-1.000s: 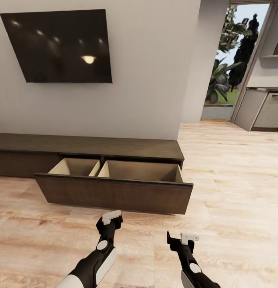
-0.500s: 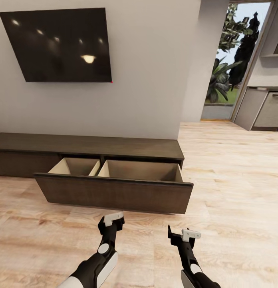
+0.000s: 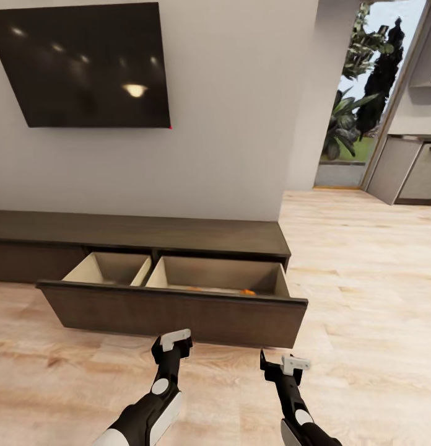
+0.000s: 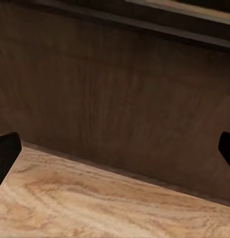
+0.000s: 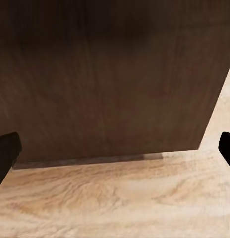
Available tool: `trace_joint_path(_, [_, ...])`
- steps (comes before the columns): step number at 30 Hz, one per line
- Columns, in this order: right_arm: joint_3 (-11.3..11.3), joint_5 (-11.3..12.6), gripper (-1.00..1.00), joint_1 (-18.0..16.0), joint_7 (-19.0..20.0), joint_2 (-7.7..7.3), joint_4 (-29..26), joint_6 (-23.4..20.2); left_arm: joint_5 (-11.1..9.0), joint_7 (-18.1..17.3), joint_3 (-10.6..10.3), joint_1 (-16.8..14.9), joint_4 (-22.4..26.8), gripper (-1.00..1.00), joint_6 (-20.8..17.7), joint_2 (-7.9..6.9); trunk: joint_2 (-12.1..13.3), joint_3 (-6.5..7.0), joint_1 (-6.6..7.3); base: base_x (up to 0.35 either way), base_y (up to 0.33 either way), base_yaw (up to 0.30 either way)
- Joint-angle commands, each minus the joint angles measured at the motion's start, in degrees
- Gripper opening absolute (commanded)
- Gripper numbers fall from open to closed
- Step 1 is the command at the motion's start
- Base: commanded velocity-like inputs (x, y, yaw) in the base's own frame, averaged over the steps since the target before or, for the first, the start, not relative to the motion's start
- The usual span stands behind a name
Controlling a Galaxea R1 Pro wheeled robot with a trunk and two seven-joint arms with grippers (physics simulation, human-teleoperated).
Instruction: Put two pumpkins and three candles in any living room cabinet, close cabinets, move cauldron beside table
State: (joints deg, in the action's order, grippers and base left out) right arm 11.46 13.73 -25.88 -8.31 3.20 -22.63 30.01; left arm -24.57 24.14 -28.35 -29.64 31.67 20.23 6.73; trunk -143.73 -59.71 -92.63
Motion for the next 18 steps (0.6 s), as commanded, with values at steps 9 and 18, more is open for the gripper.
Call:
trace_joint_path(9, [0.5, 0.5, 1.0, 0.0, -0.3, -0.04, 0.1, 0.2, -0.6, 0.4, -0.5, -0.1, 0.0, 1.0, 0.3, -0.05, 0.0, -0.05, -0.02, 0.329, 0.0, 0.0])
trace_joint_path(18, [0.5, 0.5, 1.0, 0.0, -0.3, -0.04, 0.1, 0.2, -0.7, 0.4, -0.4, -0.1, 0.0, 1.0, 0.5, -0.12, 0.0, -0.05, -0.02, 0.104, 0.0, 0.0])
